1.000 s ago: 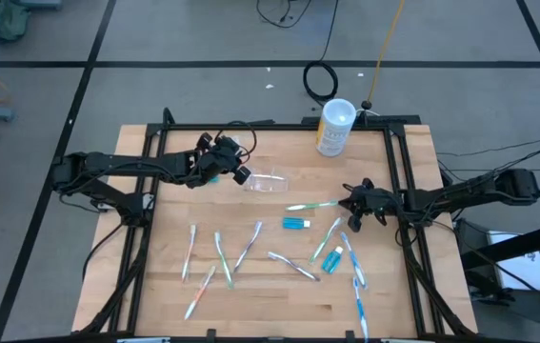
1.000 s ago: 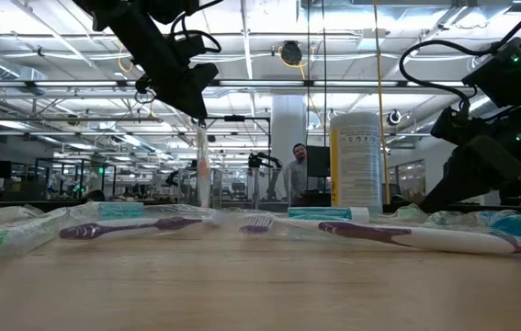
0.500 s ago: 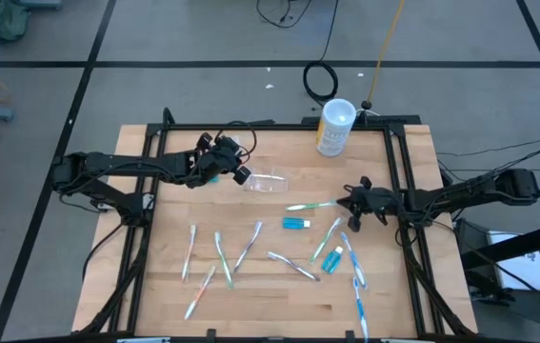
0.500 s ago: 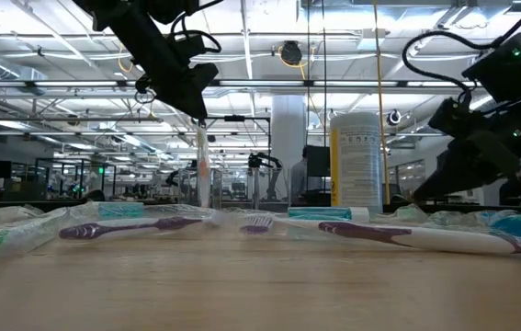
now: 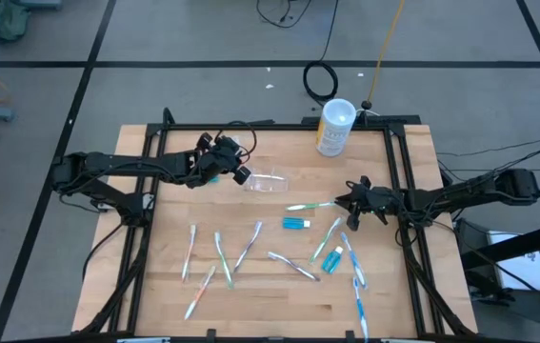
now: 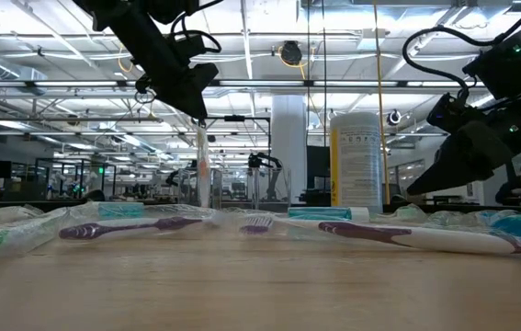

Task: Pick & Place toothbrushing station
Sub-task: Put the top right green toothbrush into the transparent organizer

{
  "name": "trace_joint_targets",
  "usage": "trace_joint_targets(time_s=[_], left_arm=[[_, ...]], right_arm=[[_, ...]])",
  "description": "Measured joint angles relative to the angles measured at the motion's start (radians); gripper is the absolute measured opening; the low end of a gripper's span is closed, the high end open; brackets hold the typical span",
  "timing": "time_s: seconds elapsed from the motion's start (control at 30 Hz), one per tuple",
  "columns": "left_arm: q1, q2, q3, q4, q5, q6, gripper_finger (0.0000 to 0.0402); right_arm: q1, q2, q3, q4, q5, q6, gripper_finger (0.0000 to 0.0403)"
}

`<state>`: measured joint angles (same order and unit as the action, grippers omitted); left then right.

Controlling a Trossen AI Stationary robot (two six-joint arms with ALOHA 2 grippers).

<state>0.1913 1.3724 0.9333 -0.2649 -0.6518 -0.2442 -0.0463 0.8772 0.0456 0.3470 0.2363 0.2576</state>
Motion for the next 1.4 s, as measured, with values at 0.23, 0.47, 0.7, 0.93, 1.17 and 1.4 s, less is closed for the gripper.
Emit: trace_joint_targets(time_s=[0.23,0.47,0.7,0.93,1.17,1.4], left_arm=[[0.000,0.000,0.000,0.000,0.000,0.000,0.0129],[0.000,0.000,0.000,0.000,0.000,0.000,0.0129],[0.000,0.000,0.000,0.000,0.000,0.000,0.0129],[0.000,0.000,0.000,0.001,0.000,0.001,0.0129],[0.000,0.000,0.000,0.000,0.000,0.001,0.0129],[0.000,0.000,0.000,0.001,0.000,0.001,0.0129]], right_arm=[[0.000,0.000,0.000,-0.010,0.002,0.011,0.0127],[0.000,0.011,-0.001,-0.062,0.002,0.048,0.0146],[0.000,0.084,-0.001,-0.059,0.054,0.098,0.0134],[0.000,0.173,-0.001,0.075,0.074,0.094,0.0130],[0.000,0.274,-0.001,0.128,0.052,0.063,0.0130],[0.000,0.355,-0.002,0.243,0.046,0.008,0.0128]])
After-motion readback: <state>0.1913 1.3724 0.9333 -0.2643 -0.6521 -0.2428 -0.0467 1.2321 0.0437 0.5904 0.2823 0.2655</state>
